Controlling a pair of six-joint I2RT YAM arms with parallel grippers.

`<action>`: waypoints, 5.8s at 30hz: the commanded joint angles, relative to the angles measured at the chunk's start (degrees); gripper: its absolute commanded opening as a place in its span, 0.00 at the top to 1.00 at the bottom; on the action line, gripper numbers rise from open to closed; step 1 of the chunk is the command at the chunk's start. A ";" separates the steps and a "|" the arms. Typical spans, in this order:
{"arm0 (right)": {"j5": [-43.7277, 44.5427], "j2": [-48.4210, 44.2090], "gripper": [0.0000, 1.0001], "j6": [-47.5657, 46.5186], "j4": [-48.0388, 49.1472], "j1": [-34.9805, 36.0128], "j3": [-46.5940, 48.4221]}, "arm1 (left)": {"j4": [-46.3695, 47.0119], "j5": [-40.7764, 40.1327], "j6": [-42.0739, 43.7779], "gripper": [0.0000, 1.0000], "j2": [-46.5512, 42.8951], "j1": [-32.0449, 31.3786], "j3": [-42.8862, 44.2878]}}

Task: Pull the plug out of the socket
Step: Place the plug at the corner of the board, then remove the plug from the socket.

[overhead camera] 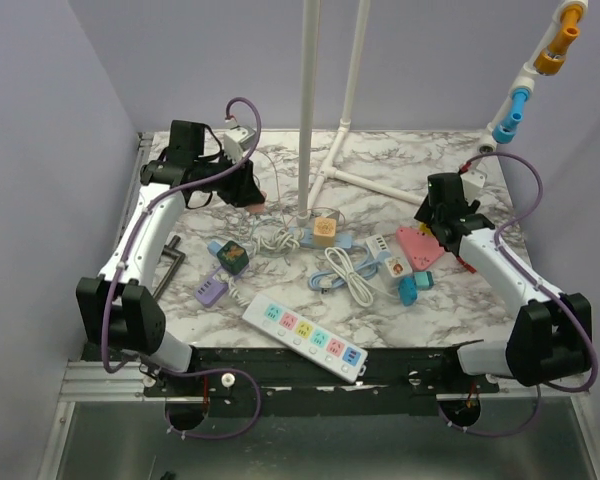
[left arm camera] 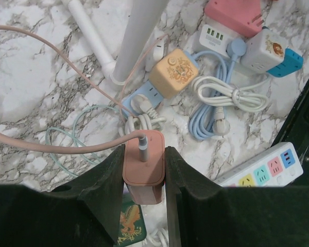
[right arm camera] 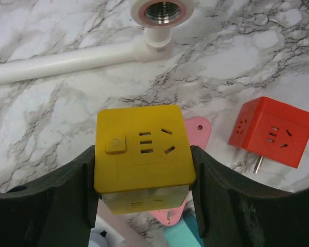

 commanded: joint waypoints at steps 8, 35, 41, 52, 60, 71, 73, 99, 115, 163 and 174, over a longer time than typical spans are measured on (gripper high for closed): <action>2.49 4.01 0.99 0.19 6.47 -5.06 0.05 | -7.01 -7.54 5.35 0.95 17.24 0.47 12.16; 7.61 19.76 0.96 2.42 10.36 -19.06 3.22 | -21.54 -2.93 12.43 0.02 11.67 0.29 12.99; 7.30 16.82 0.43 4.11 7.99 -19.10 2.34 | -30.72 0.40 16.92 0.02 4.22 1.88 12.92; 0.88 -0.62 0.00 1.67 3.31 -13.77 1.50 | -32.70 -2.26 15.32 0.02 -7.72 5.46 8.99; 12.13 -7.85 0.00 -0.58 -3.37 11.37 6.18 | -28.29 -9.78 14.33 0.02 -16.00 8.03 1.20; 18.98 10.76 0.03 -4.93 -0.51 55.51 16.78 | -29.96 -6.19 26.49 0.02 -15.72 25.99 -7.92; 14.98 15.61 0.04 -8.26 4.41 59.12 17.95 | -33.08 -4.48 30.36 0.01 -13.14 30.08 -8.30; -36.62 43.19 0.12 -7.70 25.02 51.63 30.46 | -34.67 -1.83 36.99 0.01 -17.46 38.80 -13.34; -36.20 47.43 0.23 -2.16 31.89 51.43 26.24 | -34.81 -0.79 36.71 0.02 -19.54 38.79 -12.98; -34.26 32.16 0.99 5.65 69.37 48.60 8.51 | -44.94 19.23 47.35 0.02 -1.60 35.10 -15.89; -25.63 33.98 0.99 5.29 75.46 46.90 8.51 | -48.88 18.05 47.45 0.02 6.41 35.10 -14.01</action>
